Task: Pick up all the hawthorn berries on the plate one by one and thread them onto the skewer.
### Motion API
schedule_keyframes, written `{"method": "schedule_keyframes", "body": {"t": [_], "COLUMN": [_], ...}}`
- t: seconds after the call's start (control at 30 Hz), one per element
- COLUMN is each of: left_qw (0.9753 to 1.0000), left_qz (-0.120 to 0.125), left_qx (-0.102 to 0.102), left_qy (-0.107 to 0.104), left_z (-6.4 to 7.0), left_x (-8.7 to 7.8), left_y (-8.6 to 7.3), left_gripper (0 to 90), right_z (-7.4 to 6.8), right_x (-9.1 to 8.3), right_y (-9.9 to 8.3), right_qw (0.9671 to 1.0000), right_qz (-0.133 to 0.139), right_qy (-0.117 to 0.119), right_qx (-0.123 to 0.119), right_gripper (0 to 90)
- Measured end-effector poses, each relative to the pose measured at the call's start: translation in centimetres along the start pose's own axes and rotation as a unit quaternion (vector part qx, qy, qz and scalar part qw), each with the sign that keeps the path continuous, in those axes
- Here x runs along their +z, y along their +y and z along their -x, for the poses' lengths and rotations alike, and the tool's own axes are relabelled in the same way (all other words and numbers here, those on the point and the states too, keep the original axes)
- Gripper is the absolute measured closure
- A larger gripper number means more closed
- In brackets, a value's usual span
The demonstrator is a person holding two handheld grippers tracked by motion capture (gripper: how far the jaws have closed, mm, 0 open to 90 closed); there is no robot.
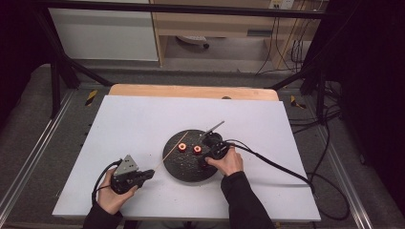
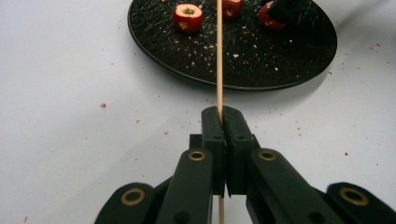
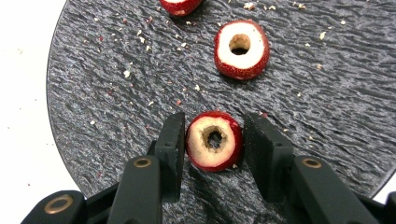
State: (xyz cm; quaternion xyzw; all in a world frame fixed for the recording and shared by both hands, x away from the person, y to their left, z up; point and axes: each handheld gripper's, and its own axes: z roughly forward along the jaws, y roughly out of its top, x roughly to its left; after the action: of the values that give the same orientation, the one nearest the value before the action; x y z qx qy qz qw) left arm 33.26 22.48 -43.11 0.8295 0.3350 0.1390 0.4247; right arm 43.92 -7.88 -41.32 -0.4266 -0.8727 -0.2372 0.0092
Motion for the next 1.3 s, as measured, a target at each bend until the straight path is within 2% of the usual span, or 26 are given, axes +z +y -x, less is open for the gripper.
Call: {"method": "schedule_keyframes", "body": {"t": [0.33, 0.47, 0.73, 0.8, 0.83, 0.9, 1.0, 1.07, 1.3], "left_qw": [1.0000, 1.0000, 1.0000, 1.0000, 1.0000, 1.0000, 1.0000, 1.0000, 0.9999], "left_qz": [0.002, 0.003, 0.005, 0.006, 0.006, 0.005, 0.006, 0.006, 0.009], "left_qx": [0.001, 0.000, -0.003, -0.003, -0.003, -0.004, -0.004, -0.005, -0.009], "left_qy": [0.001, 0.002, 0.003, 0.003, 0.004, 0.004, 0.004, 0.004, 0.007], "left_z": [0.1, 0.2, 0.3, 0.3, 0.3, 0.4, 0.4, 0.5, 0.5], "left_x": [0.0, 0.0, 0.0, 0.0, 0.0, 0.1, 0.2, 0.2, 0.3], "left_y": [0.0, 0.0, 0.0, 0.0, -0.1, -0.1, -0.1, -0.2, -0.2], "left_gripper": [88.4, 88.5, 88.4, 88.4, 88.5, 88.4, 88.4, 88.4, 88.4], "right_z": [-0.2, -0.4, -0.6, -0.6, -0.5, -0.5, -0.3, -0.2, 0.0], "right_x": [-1.7, -2.7, -3.6, -3.7, -3.7, -3.8, -4.0, -4.2, -4.2], "right_y": [-0.1, -0.3, -0.8, -1.0, -1.2, -1.3, -1.8, -2.1, -3.4], "right_qw": [0.9991, 0.9972, 0.9939, 0.9921, 0.9900, 0.9894, 0.9862, 0.9826, 0.9665], "right_qz": [0.039, 0.071, 0.107, 0.122, 0.137, 0.140, 0.161, 0.180, 0.247], "right_qy": [0.016, 0.019, 0.024, 0.029, 0.031, 0.032, 0.034, 0.039, 0.054], "right_qx": [0.009, 0.015, 0.011, 0.013, 0.014, 0.018, 0.020, 0.023, 0.044], "right_gripper": [60.7, 60.8, 60.9, 60.9, 60.9, 60.9, 61.0, 61.0, 61.0]}}
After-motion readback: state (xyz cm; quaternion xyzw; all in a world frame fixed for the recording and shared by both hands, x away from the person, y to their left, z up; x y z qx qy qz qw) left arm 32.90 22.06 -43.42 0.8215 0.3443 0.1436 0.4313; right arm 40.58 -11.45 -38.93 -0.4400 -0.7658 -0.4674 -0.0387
